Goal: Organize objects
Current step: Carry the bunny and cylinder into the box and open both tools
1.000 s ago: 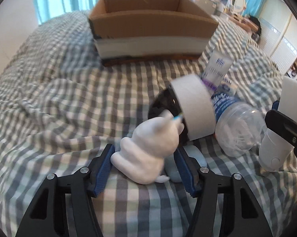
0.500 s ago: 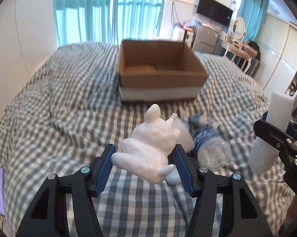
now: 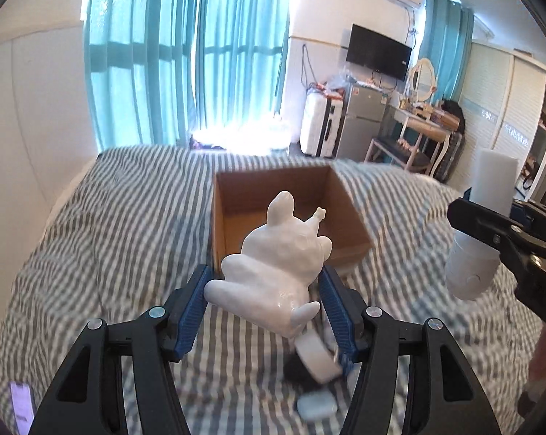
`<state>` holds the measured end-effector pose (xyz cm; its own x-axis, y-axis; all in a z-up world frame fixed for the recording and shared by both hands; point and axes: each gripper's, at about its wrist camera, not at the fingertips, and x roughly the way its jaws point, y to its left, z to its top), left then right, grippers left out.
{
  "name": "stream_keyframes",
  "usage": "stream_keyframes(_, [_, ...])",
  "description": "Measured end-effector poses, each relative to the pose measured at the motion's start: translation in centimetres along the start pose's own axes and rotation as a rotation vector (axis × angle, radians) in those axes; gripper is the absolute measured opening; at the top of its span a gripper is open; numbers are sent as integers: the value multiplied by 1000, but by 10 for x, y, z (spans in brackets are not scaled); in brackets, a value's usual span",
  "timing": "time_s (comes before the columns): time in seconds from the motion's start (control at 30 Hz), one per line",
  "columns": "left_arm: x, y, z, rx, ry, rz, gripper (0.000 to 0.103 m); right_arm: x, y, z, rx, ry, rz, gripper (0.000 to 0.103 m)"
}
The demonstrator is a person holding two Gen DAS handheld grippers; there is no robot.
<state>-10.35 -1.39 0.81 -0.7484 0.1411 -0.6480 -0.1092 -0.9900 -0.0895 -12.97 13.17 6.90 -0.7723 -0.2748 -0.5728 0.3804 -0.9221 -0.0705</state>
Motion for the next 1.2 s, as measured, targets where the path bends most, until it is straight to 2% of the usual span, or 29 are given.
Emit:
stream_keyframes(0.13, [19,0,40,25,-29,4,62,36,-24,34,44,-3,14,33])
stream_keyframes(0.3, [65,-1,75,51,-27,10,62,99,-41,56,68,39,25,33])
stream_keyframes(0.5, [139,-1,73,69,56,13,62,186,-53,45,96,150,44,32])
stream_keyframes(0.67, [182,0,61,77,90,-1,62,232,-55,23,109,201,52,32])
stream_keyframes(0.83, [205,3,51,73,110,-10,62,256,-53,8,105,227,57,32])
stream_keyframes(0.97, [217,2,44,72,131,-15,62,255,-55,2,95,218,38,33])
stream_keyframes(1.03, [219,2,42,72,148,-26,66,252,-57,1,117,208,52,33])
stream_keyframes(1.07, [218,0,43,73,152,-46,75,248,-58,2,125,200,53,35])
stream_keyframes(1.1, [215,-1,43,75,149,-58,88,244,-59,3,134,187,49,47])
stream_keyframes(1.13, [209,-2,43,79,136,-62,93,235,-62,6,145,167,40,58])
stream_keyframes(1.2, [195,-4,44,87,101,-60,95,221,-62,12,160,139,32,60])
